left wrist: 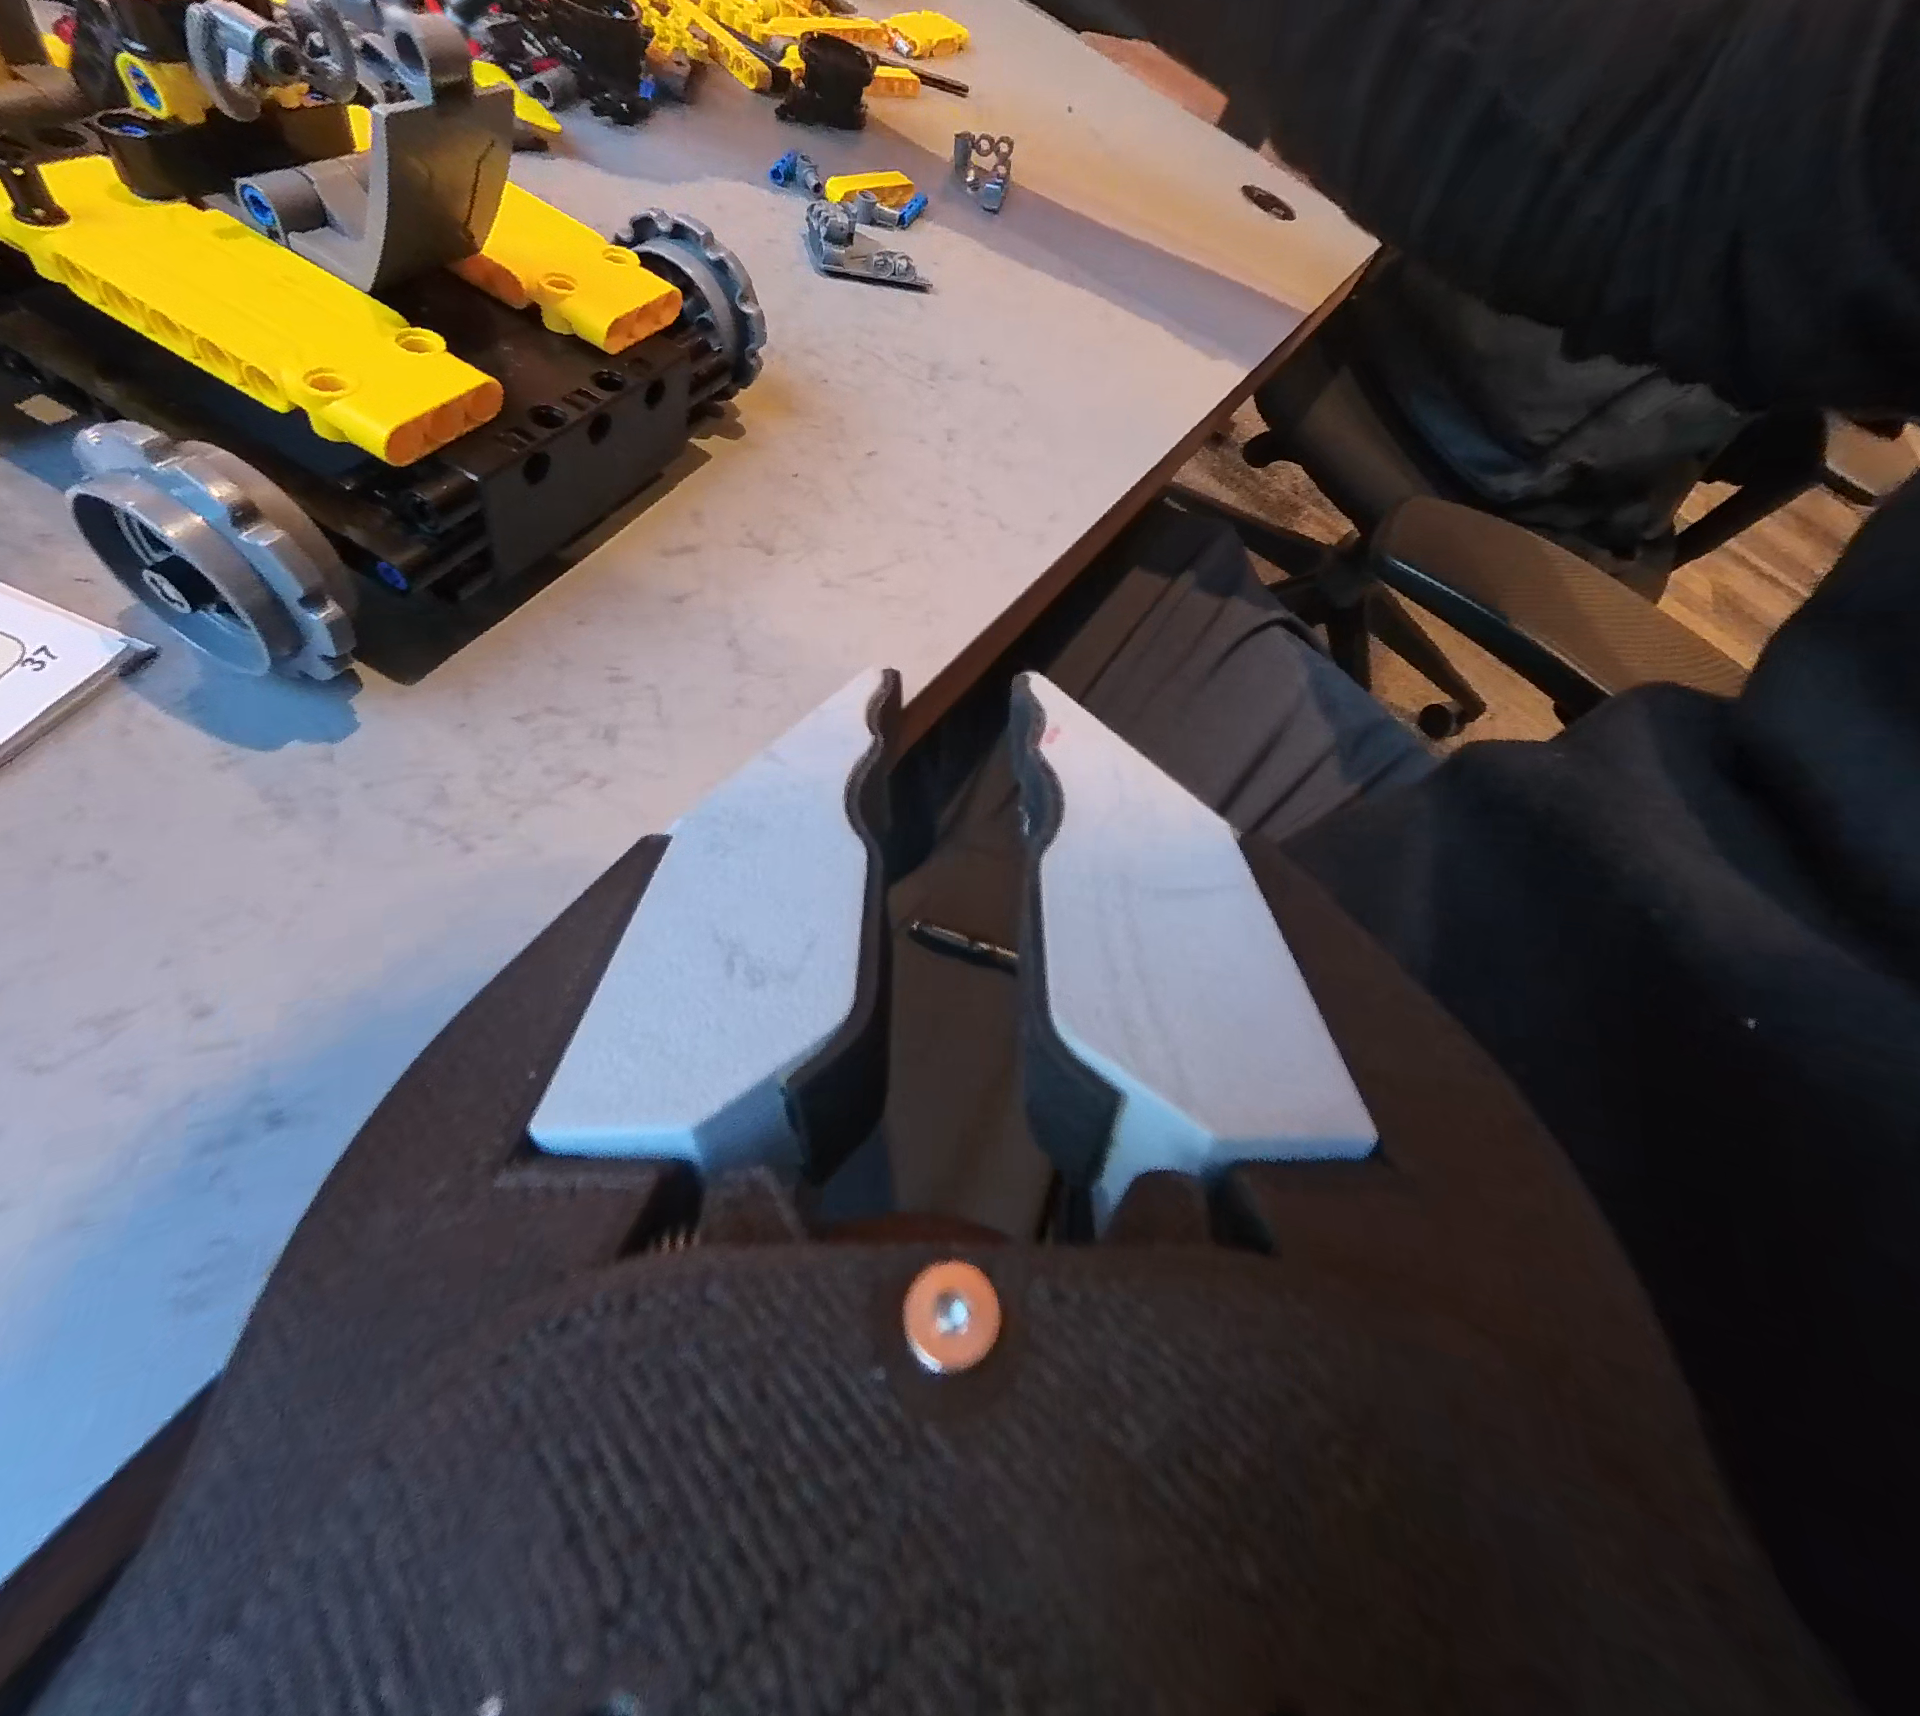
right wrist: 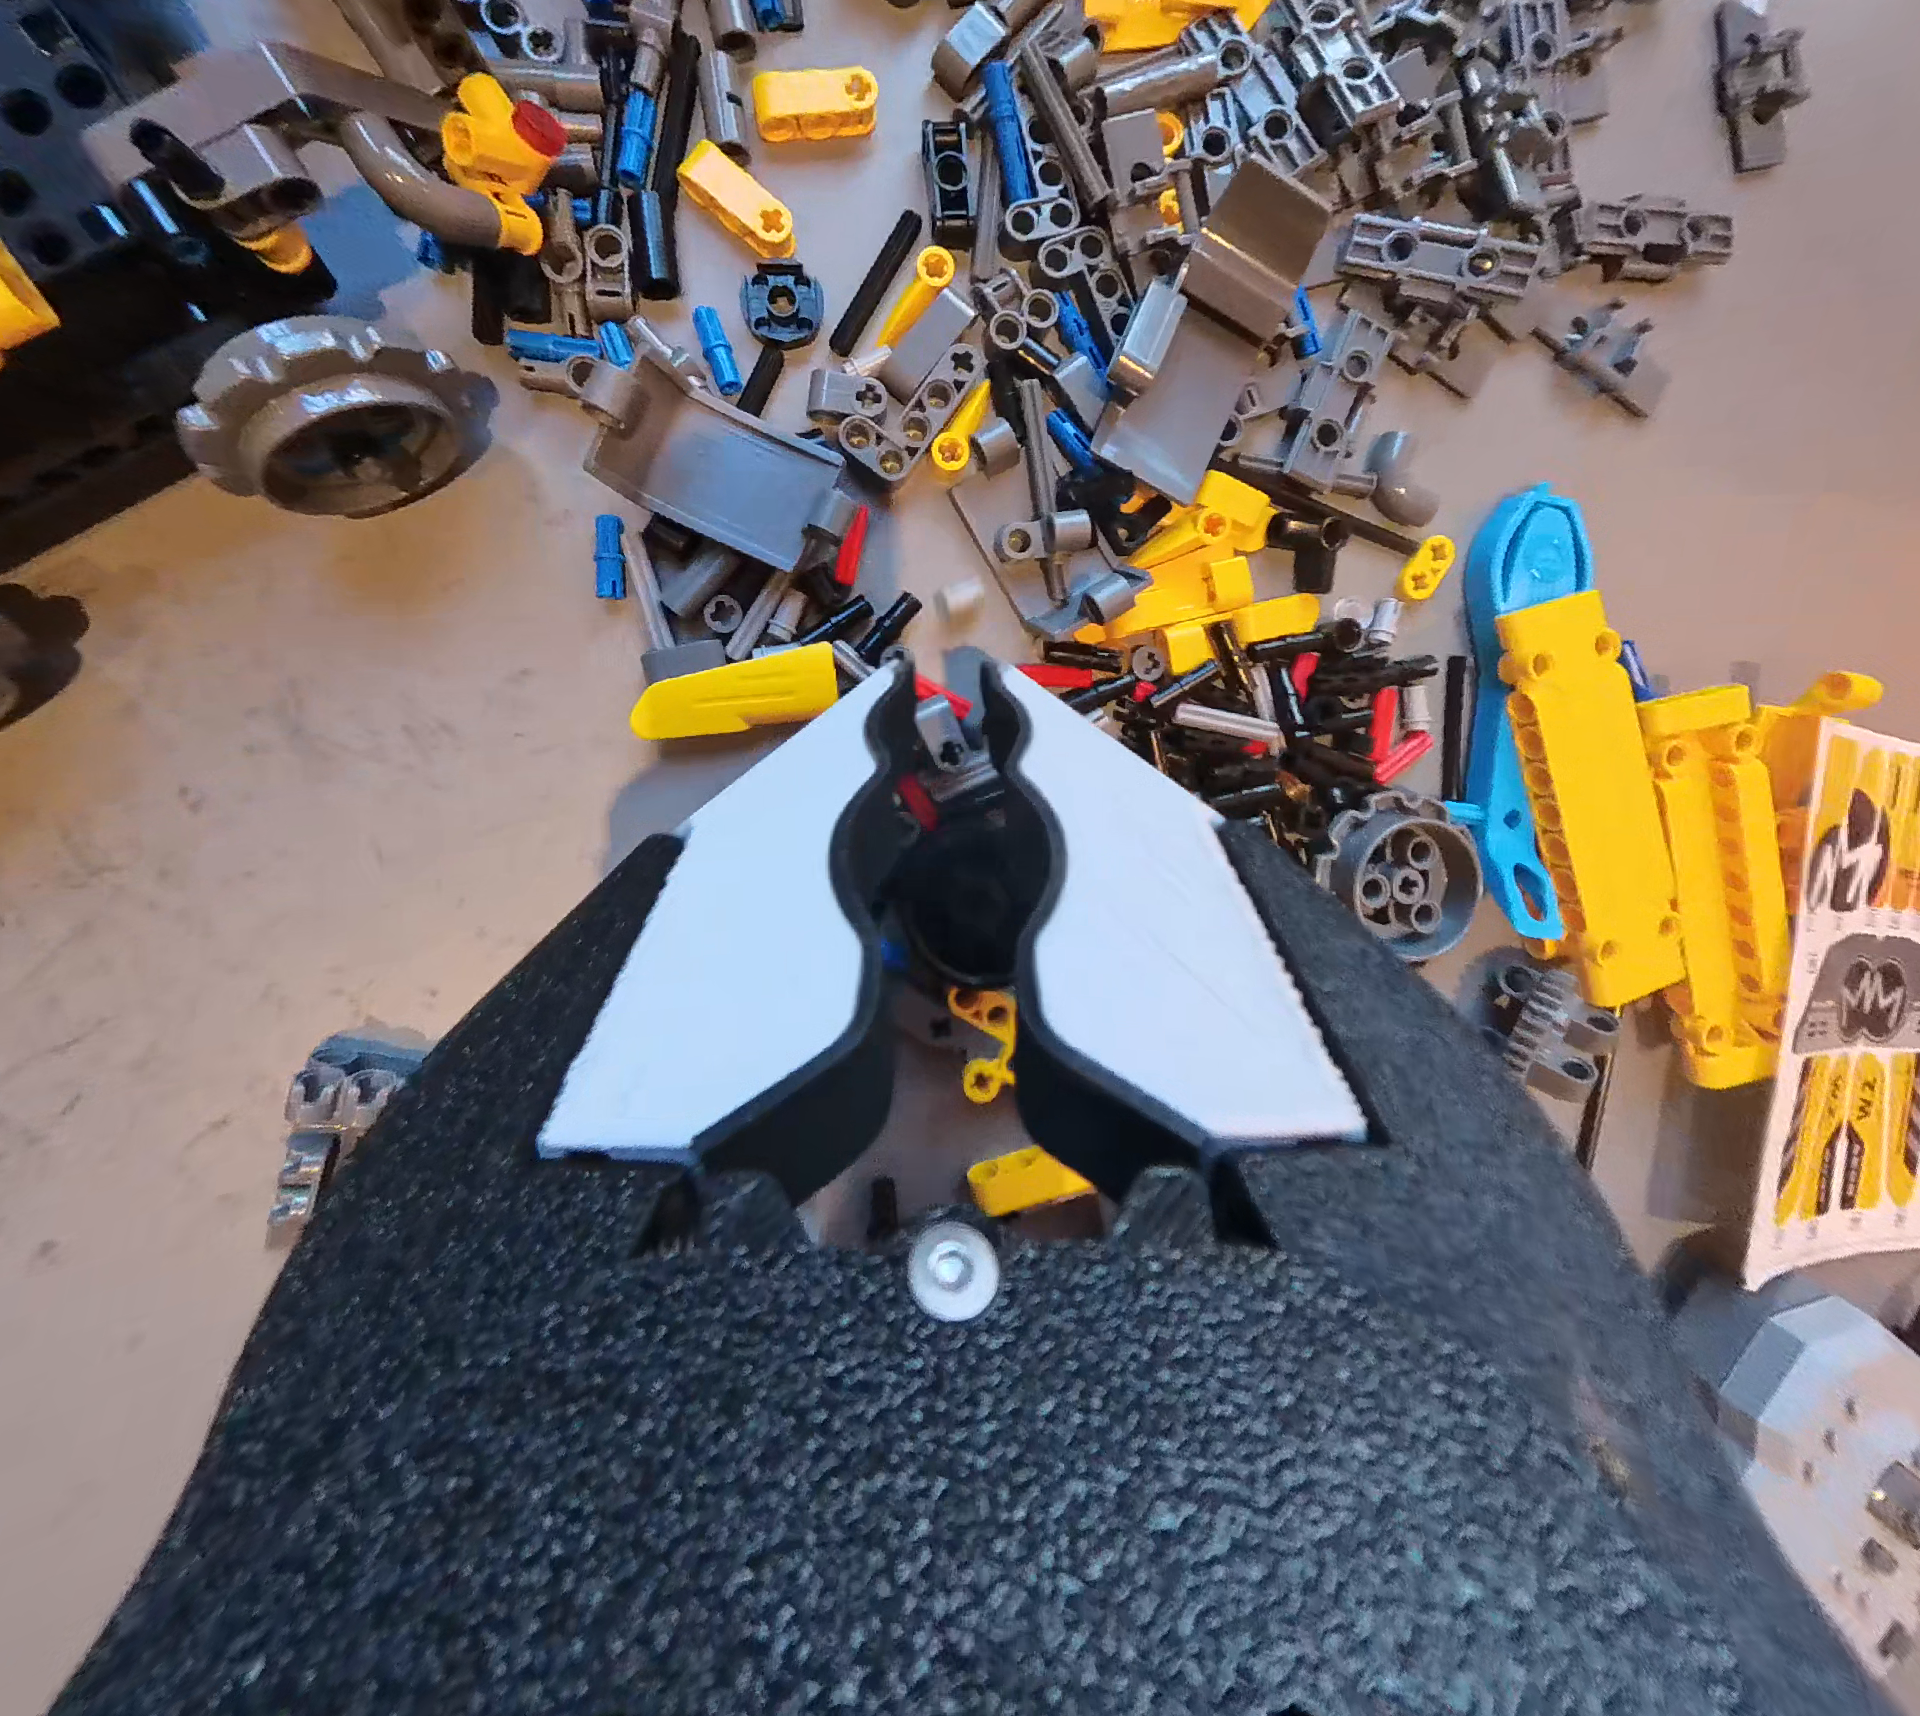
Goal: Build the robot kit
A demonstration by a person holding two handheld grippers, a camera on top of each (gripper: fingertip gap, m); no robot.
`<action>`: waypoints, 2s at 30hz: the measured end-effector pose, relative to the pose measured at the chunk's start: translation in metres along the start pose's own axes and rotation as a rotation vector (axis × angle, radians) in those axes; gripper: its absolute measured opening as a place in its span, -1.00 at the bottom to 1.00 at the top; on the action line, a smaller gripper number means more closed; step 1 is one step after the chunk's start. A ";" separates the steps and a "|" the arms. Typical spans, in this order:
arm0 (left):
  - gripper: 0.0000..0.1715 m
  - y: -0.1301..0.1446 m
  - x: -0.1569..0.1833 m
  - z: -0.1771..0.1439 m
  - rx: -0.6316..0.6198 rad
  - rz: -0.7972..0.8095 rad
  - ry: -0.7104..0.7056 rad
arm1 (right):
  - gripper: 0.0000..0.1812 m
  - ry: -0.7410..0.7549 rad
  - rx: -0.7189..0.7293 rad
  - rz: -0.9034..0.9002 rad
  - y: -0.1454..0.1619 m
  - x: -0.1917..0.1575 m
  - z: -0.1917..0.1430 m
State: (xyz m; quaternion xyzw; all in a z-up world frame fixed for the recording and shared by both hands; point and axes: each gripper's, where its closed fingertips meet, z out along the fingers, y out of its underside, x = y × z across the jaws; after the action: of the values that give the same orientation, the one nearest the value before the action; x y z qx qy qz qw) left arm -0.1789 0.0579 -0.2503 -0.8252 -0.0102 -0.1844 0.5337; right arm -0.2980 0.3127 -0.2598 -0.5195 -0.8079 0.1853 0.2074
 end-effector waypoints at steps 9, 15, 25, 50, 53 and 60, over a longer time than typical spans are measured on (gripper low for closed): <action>-0.77 -0.001 -0.001 -0.002 0.009 -0.007 0.000 | -0.81 0.096 0.120 0.150 0.034 0.005 -0.067; -0.77 0.000 0.004 0.001 0.001 0.000 0.012 | -0.81 0.148 0.129 0.250 0.095 -0.029 -0.094; -0.78 0.000 0.008 0.007 -0.005 0.033 -0.007 | -0.69 0.216 0.174 0.397 0.152 -0.048 -0.113; -0.78 0.004 0.019 0.009 -0.015 0.059 0.017 | -0.63 -0.055 0.234 0.359 0.110 -0.078 -0.087; -0.78 0.003 0.018 0.008 -0.014 0.058 0.014 | -0.63 -0.047 0.249 0.367 0.100 -0.062 -0.088; -0.77 0.007 0.015 0.013 -0.035 0.082 -0.011 | -0.68 -0.022 0.288 0.322 0.058 -0.062 -0.075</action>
State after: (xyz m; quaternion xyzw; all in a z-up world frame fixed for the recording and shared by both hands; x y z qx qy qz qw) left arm -0.1601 0.0634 -0.2564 -0.8353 0.0239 -0.1579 0.5261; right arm -0.1908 0.2850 -0.2353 -0.6047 -0.6820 0.3353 0.2384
